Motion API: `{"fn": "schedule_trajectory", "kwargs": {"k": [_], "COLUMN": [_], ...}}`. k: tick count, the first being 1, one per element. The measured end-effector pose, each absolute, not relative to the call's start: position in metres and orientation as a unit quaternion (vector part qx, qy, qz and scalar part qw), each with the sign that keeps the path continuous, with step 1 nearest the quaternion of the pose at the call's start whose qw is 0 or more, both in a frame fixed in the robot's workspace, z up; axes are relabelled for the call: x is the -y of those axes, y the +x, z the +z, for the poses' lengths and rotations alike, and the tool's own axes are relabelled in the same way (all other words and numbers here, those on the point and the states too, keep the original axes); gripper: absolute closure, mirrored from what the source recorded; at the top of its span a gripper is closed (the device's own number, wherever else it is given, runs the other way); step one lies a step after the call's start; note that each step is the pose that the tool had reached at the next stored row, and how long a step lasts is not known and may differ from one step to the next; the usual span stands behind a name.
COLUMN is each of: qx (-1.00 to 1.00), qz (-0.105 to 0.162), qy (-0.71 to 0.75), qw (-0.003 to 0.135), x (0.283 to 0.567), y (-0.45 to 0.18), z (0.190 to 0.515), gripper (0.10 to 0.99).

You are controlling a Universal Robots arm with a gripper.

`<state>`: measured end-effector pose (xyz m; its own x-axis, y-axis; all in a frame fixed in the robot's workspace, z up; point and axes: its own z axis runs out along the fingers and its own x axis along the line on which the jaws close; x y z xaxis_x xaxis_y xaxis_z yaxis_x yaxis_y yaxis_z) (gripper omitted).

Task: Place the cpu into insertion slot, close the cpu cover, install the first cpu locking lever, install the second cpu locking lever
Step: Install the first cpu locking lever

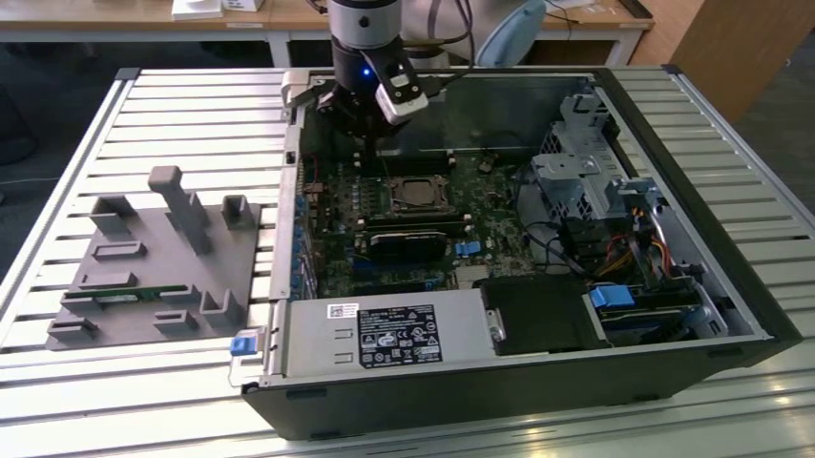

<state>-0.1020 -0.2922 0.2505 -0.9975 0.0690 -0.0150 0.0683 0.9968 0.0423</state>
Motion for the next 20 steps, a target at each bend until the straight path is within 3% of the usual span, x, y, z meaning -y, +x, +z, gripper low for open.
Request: {"fn": "schedule_trajectory", "kwargs": {"k": [20], "qx": [-0.999], "qz": [0.021], "qy": [0.034], "qw": [0.008], "x": [0.292], "y": [-0.073], "z": [0.250], "gripper": [0.969]}}
